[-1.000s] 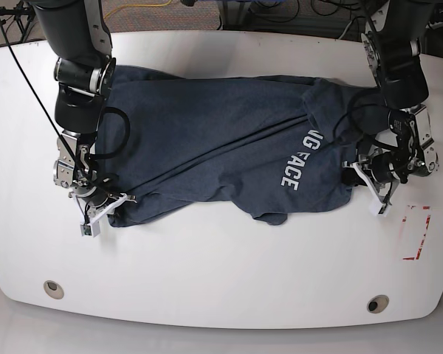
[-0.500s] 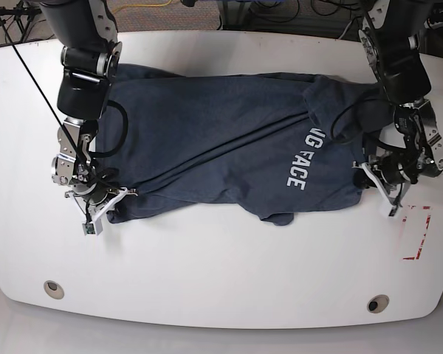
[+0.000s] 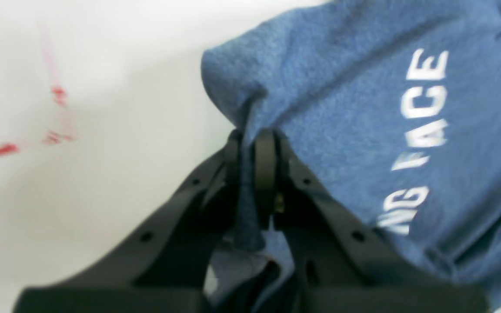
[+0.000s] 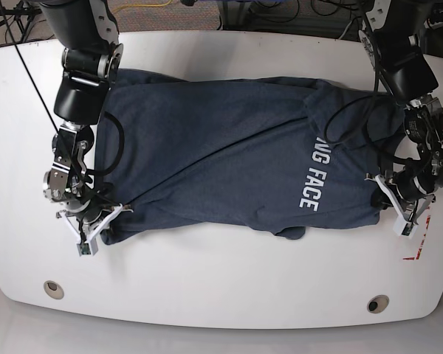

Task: Fold the T-shirt properly
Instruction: 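Grasp the hem corner with the left gripper and pull it taut, then lift the T-shirt by its hem corners with both grippers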

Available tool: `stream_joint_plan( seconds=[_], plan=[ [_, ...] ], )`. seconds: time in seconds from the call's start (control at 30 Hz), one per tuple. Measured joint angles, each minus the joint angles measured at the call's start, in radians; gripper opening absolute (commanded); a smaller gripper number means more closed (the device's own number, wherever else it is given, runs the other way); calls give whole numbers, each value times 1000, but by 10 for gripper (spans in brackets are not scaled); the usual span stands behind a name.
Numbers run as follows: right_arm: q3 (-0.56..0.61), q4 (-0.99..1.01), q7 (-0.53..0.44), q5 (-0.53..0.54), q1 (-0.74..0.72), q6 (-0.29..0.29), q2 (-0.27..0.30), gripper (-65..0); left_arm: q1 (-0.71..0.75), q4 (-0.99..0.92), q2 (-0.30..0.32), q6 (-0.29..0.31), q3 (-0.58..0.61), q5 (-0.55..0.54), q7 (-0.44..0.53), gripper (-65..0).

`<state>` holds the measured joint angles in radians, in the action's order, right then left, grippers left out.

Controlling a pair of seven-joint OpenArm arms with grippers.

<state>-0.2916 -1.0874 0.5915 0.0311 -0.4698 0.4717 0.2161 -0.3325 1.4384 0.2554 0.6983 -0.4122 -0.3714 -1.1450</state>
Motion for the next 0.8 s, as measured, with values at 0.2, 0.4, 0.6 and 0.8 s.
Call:
stream_joint_plan(
  seconds=[0.2, 0.4, 0.6, 0.8],
  plan=[
    [3, -14, 36, 10, -90, 1, 37, -650, -55, 130, 5, -1, -4, 0, -37, -650],
    [4, -23, 89, 14, -205, 3, 67, -650, -140, 237, 4, 0, -3, -12, -32, -650],
    [53, -23, 120, 17, -312, 14, 100, -650, -243, 295, 3, -45, -4, -11, -44, -650],
    [140, -23, 148, 19, -445, 49, 122, -650, -404, 298, 7, -73, -4, -6, -74, -650]
  ],
)
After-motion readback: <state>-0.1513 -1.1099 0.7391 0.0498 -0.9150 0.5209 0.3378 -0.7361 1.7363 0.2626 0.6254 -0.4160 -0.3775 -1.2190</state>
